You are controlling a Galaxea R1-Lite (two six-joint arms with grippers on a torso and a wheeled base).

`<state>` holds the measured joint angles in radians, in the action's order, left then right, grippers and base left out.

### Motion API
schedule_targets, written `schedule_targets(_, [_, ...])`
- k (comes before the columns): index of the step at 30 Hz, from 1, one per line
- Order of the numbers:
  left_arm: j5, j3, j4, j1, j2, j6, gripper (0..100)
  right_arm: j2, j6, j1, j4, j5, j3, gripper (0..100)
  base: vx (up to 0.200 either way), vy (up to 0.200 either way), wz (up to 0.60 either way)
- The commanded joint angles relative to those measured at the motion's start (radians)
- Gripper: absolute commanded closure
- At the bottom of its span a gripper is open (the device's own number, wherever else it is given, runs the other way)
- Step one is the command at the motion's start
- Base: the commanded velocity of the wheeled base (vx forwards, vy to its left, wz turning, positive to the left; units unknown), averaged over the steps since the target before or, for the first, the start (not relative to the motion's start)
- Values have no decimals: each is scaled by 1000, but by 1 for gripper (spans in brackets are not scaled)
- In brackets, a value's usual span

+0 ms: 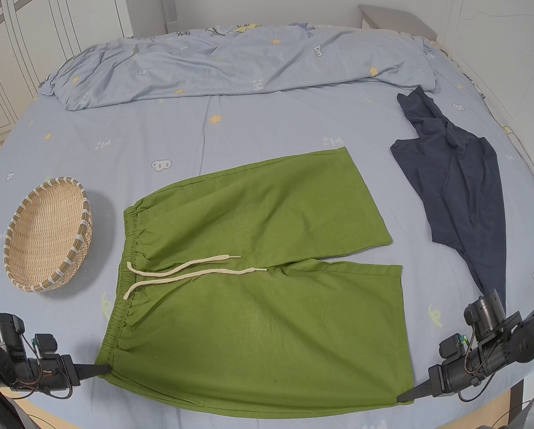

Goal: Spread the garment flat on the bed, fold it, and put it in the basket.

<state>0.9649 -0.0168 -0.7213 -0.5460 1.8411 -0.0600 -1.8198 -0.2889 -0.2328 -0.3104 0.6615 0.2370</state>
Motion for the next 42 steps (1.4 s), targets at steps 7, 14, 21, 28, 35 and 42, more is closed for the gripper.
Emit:
schedule_targets(7, [-5,-71,140,32,-149,58,100,234,-10,13,79,-14,84,100,0,0,0])
schedule_targets(14, [-21,-361,298,212,-468,655,100,375,-9,13,514,-20,476,100,0,0,0])
schedule_targets(21, [-66,-710,586,241,-395,686,100,330,-9,9,797,-46,900,100,0,0,0])
schedule_targets(28, [-199,-914,602,301,-223,733,100,198,-13,-2,843,-117,1154,100,0,0,0])
schedule_targets(35, [-213,-1078,605,353,-115,735,100,57,-39,-34,841,-200,1395,100,0,0,0])
schedule_targets(42, [-267,-1187,608,393,-8,733,100,-53,-41,-34,883,-209,1556,100,0,0,0])
